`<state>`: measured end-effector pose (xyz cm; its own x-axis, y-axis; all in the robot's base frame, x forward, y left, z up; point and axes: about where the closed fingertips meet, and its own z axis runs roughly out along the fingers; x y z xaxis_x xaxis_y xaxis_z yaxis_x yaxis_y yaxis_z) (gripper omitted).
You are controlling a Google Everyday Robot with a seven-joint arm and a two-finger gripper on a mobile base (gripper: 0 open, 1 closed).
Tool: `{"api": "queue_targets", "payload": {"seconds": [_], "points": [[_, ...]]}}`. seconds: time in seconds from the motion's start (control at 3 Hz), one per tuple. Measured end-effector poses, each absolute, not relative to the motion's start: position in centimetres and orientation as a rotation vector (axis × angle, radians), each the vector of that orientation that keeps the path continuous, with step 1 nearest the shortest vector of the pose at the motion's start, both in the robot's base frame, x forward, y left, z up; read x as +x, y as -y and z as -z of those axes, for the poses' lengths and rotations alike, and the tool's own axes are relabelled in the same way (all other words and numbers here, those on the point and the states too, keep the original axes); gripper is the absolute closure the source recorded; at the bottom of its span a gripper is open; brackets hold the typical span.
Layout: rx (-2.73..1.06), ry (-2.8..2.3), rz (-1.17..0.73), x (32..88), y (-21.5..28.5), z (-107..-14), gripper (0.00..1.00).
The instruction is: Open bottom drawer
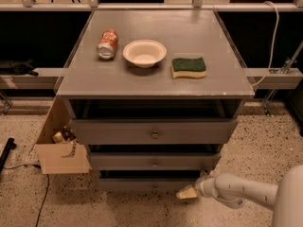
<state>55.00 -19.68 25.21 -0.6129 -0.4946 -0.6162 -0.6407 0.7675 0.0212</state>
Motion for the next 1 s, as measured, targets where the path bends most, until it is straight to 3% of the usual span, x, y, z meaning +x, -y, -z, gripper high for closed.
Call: {"api": "queue_targets", "payload": {"seconds": [1.0], "points": [[-0.799,-2.423,-0.372,54.2,18.5,-23.5,0.0]]}}
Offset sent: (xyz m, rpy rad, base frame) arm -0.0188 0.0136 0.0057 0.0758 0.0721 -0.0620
